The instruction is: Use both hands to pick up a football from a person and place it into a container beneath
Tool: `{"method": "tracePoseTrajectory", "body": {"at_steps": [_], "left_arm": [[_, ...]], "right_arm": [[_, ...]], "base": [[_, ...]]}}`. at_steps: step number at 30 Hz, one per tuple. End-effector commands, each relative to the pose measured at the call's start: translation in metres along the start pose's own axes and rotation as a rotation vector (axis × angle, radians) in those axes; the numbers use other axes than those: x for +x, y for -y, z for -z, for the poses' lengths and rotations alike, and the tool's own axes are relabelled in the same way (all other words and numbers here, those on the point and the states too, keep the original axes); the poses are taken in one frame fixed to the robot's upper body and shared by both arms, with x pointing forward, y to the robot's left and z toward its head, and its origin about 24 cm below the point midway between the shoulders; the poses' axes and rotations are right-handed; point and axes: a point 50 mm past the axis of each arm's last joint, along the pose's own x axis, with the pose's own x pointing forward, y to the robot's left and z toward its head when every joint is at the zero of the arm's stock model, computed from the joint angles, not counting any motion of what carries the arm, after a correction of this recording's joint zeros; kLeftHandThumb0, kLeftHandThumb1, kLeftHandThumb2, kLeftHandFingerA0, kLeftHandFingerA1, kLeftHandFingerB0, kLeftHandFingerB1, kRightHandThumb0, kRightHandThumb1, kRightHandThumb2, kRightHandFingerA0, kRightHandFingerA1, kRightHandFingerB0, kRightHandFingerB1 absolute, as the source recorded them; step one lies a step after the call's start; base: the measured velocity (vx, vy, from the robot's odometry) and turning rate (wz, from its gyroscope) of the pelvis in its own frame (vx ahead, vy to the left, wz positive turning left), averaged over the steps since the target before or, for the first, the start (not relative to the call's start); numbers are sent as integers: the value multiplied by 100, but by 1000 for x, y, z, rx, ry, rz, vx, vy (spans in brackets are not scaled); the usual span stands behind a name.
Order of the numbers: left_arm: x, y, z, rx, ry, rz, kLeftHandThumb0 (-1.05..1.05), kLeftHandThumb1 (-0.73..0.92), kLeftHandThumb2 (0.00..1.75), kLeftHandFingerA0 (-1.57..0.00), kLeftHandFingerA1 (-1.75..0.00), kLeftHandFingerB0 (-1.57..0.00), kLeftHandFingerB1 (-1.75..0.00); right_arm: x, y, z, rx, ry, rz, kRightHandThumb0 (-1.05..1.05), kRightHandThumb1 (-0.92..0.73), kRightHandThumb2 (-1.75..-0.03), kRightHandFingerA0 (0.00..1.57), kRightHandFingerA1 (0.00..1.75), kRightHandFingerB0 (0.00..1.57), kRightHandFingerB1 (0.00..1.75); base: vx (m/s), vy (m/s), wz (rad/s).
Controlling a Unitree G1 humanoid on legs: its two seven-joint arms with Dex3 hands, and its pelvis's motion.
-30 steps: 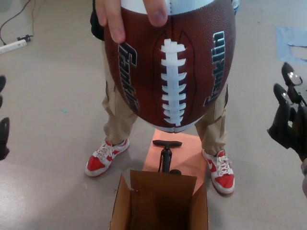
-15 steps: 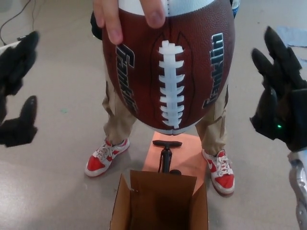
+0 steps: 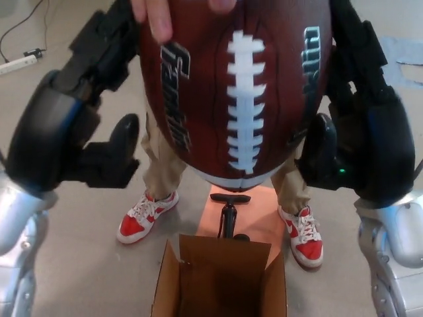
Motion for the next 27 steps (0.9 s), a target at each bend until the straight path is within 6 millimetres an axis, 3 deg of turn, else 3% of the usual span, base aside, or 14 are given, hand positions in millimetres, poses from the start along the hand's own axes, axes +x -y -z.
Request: {"method": "tracePoseTrajectory", "body": {"at_steps": [1,2,3,9,10,17,18,19,20,21,22,23,26,27], "left_arm": [[36,41,-30,-96,47,16,-95,87,114,0,-2,0,-3],[37,45,-31,-73,51,-9,-90,84,115,0,-7,0,-8],[38,48,-32,-57,52,-22,-88,85,115,0,-9,0,-10],[37,59,-30,-45,29,-95,-82,84,115,0,-15,0,-15],[37,60,-29,-46,21,-98,-80,77,95,0,-8,0,-12],[32,64,-18,-65,-60,-101,-84,78,100,0,-7,0,-7],[32,65,-15,-72,-73,-102,-83,77,99,0,-7,0,-8],[31,66,-10,-92,-102,-106,-81,81,113,0,-16,0,-15],[31,66,-7,-104,-117,-107,-82,82,113,0,-15,0,-14],[30,66,-6,-107,-121,-106,-82,82,113,0,-15,0,-14],[30,67,-4,-117,-131,-106,-83,82,112,0,-13,0,-13],[29,67,0,-121,-143,-104,-82,83,111,0,-13,0,-13],[28,67,9,-125,-166,-99,-82,83,111,0,-12,0,-12],[28,67,12,-121,-172,-95,-82,84,110,0,-11,0,-12]], "right_arm": [[21,-44,-26,39,121,-111,-88,-76,-99,0,7,0,12],[22,-46,-27,12,120,-102,-84,-92,-71,0,11,0,14],[22,-48,-27,-2,117,-96,-87,-81,-115,0,14,0,15],[22,-56,-24,-9,95,-45,-83,-82,-116,0,14,0,16],[22,-56,-23,-10,88,-41,-83,-83,-117,0,14,0,15],[16,-56,-14,2,21,-16,-81,-80,-116,0,15,0,16],[15,-56,-11,0,6,-16,-84,-75,-96,0,10,0,12],[13,-55,-6,-1,-25,-11,-86,-77,-101,0,9,0,12],[12,-54,-3,0,-44,-8,-84,-92,-74,0,14,0,16],[11,-54,-2,1,-50,-7,-84,-92,-74,0,14,0,16],[10,-53,1,1,-64,-2,-82,-79,-116,0,15,0,16],[9,-53,4,2,-82,3,-85,-92,-80,0,16,0,18],[7,-52,11,-8,-114,13,-84,-92,-74,0,16,0,18],[6,-51,14,-21,-126,16,-81,-80,-116,0,15,0,16]], "base": [[0,0,0],[0,0,0],[0,0,0],[0,0,0],[0,0,0],[0,0,0],[0,0,0],[0,0,0],[0,0,0],[0,0,0],[0,0,0],[0,0,0],[0,0,0],[0,0,0]]}}
